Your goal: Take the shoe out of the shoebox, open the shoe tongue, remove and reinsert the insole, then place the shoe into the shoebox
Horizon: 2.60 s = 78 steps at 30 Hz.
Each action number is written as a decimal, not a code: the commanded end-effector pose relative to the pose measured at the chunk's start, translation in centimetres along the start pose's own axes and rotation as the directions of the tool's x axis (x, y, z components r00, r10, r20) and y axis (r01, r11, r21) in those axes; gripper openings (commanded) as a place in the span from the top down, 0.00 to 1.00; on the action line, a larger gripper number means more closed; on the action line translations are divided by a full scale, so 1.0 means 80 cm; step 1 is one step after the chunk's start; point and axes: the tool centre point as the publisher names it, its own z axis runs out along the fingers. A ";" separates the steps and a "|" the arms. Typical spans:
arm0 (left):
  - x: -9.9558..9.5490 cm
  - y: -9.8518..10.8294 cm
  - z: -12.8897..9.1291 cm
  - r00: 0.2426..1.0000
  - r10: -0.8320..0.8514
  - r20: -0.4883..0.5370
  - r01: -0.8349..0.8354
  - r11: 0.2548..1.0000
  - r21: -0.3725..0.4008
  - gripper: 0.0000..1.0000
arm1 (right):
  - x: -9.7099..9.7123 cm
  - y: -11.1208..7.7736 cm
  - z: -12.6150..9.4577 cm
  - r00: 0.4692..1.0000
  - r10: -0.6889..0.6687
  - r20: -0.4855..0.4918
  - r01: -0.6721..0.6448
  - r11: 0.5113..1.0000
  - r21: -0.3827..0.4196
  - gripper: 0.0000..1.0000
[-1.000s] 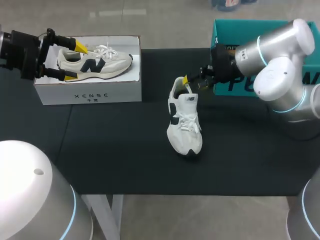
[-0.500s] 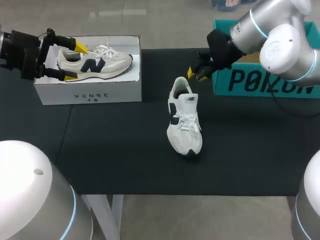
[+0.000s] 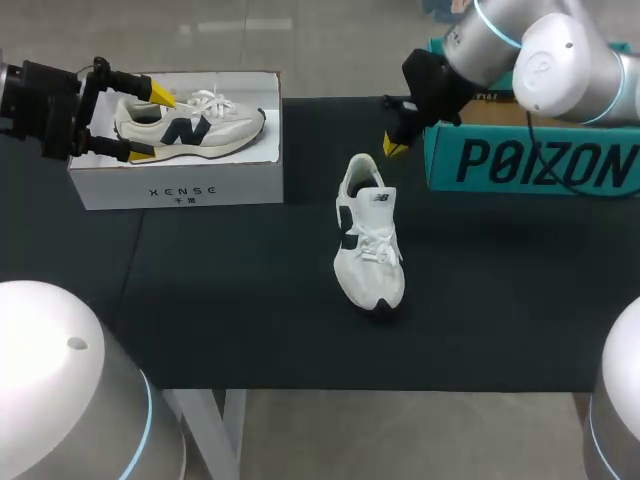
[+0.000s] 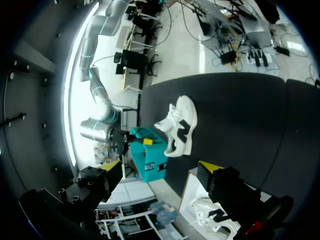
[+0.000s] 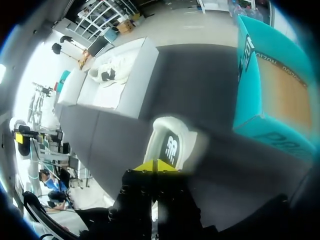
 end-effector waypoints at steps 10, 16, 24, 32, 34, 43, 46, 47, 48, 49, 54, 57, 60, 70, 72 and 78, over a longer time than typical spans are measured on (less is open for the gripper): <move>0.000 0.000 0.000 1.000 0.000 -0.004 0.000 1.000 0.000 0.00 | -0.002 0.003 0.027 0.950 0.038 0.311 -0.011 0.996 -0.088 1.00; 0.000 0.000 0.000 1.000 0.000 -0.004 0.000 1.000 0.000 0.00 | 0.001 0.008 0.052 0.946 0.033 0.321 -0.011 0.998 -0.068 1.00; 0.000 0.000 0.000 1.000 0.000 -0.004 0.000 1.000 0.000 0.00 | -0.004 0.008 0.092 0.910 -0.001 0.414 0.021 0.999 -0.043 1.00; 0.000 0.000 0.000 1.000 0.000 -0.004 0.000 1.000 0.000 0.00 | -0.019 0.004 0.120 0.893 -0.024 0.450 0.027 1.000 0.001 1.00; 0.000 0.000 0.000 1.000 0.000 -0.004 0.000 1.000 0.000 0.00 | -0.025 0.004 0.124 0.887 -0.026 0.462 0.024 1.000 0.009 1.00; 0.000 0.000 0.000 1.000 0.000 -0.004 0.000 1.000 0.000 0.00 | -0.044 0.001 0.142 0.880 -0.024 0.475 0.007 0.999 0.037 1.00; 0.000 0.000 0.000 1.000 0.000 -0.004 0.000 1.000 0.000 0.00 | -0.051 -0.002 0.151 0.876 -0.032 0.481 0.007 0.999 0.054 1.00; 0.000 0.000 0.000 1.000 0.000 -0.004 0.000 1.000 0.000 0.00 | -0.053 -0.003 0.154 0.876 -0.033 0.482 0.005 0.998 0.058 1.00; 0.000 0.000 0.000 1.000 0.000 -0.004 0.000 1.000 0.000 0.00 | -0.054 -0.005 0.157 0.875 -0.037 0.483 0.007 0.998 0.064 1.00; 0.000 0.000 0.000 1.000 0.000 -0.004 0.000 1.000 0.000 0.00 | -0.054 -0.006 0.160 0.873 -0.042 0.487 0.008 0.997 0.072 1.00; 0.000 0.000 0.000 1.000 0.000 -0.004 0.000 1.000 0.000 0.00 | -0.057 -0.013 0.172 0.863 -0.057 0.503 0.009 0.995 0.098 1.00; 0.000 0.000 0.000 1.000 0.000 -0.004 0.000 1.000 0.000 0.00 | -0.054 -0.016 0.170 0.863 -0.054 0.502 0.002 0.995 0.104 1.00; 0.000 0.000 0.000 1.000 0.000 -0.004 0.000 1.000 0.000 0.00 | -0.045 -0.015 0.155 0.863 -0.064 0.502 0.018 0.995 0.095 1.00; 0.000 0.000 0.000 1.000 0.000 -0.004 0.000 1.000 0.000 0.00 | -0.044 -0.006 0.142 0.871 -0.049 0.489 0.019 0.998 0.066 1.00; 0.000 0.000 0.000 1.000 0.000 -0.004 0.000 1.000 0.000 0.00 | -0.046 -0.006 0.147 0.873 -0.045 0.486 0.013 0.998 0.069 1.00; 0.000 0.000 0.000 1.000 0.000 -0.004 0.000 1.000 0.000 0.00 | -0.054 -0.010 0.169 0.860 -0.058 0.507 0.000 0.993 0.115 1.00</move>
